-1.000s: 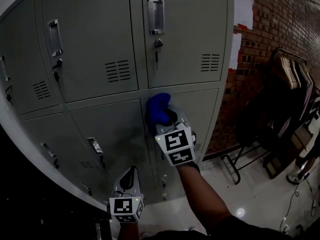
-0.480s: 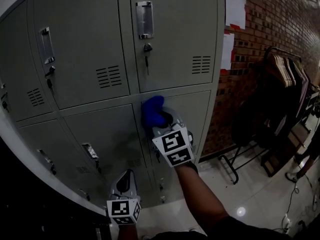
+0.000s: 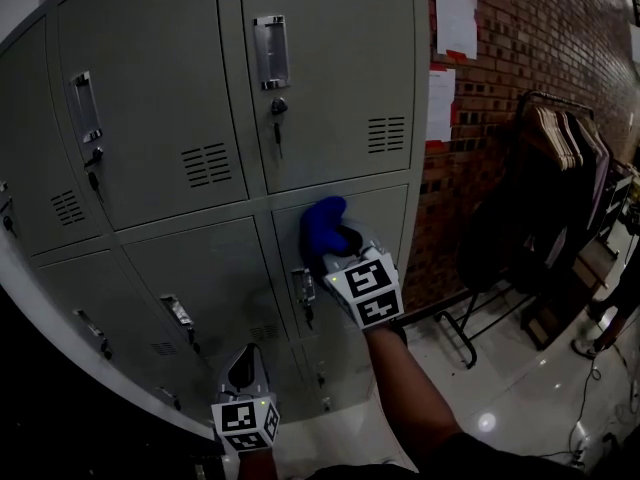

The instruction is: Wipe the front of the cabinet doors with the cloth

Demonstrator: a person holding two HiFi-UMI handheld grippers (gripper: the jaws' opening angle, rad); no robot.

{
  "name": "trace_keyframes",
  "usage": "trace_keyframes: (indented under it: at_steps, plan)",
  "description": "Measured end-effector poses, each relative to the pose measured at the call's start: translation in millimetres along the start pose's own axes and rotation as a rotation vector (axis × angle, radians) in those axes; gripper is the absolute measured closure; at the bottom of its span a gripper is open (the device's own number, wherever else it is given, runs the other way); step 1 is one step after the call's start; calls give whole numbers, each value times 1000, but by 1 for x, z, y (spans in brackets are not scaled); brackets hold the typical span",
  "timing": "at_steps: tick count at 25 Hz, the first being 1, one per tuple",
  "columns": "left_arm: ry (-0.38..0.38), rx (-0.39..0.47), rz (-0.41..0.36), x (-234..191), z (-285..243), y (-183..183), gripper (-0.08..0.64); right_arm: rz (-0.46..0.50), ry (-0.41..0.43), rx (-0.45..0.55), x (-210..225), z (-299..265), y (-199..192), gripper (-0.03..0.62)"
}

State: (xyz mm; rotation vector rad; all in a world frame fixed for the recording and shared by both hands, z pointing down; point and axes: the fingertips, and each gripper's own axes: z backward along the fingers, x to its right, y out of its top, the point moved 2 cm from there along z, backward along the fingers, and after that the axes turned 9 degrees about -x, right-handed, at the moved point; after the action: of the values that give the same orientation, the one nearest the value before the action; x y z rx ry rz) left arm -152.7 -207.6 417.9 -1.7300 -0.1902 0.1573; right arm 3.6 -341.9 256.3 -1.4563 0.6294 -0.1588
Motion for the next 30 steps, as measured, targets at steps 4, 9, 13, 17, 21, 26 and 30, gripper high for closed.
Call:
trace_keyframes:
  at_steps: [4, 9, 13, 17, 21, 26, 30]
  plan:
    - [32, -17, 6, -4, -1, 0, 548, -8, -39, -15, 23, 8, -6, 537]
    - [26, -25, 8, -1, -2, -3, 548, 7, -118, -40, 61, 21, -15, 537]
    - [18, -35, 14, 6, -3, -7, 548, 19, -173, -67, 89, 31, -24, 537]
    - [4, -42, 5, 12, -8, -8, 548, -6, -226, -72, 116, 40, -30, 537]
    - [-2, -50, 2, 16, -10, -10, 548, -12, -275, -87, 137, 48, -36, 537]
    - [-14, -48, -3, 21, -14, -10, 548, -22, -318, -99, 156, 56, -41, 537]
    - [-15, -46, -2, 20, -14, -10, 548, -22, -349, -86, 154, 59, -39, 537]
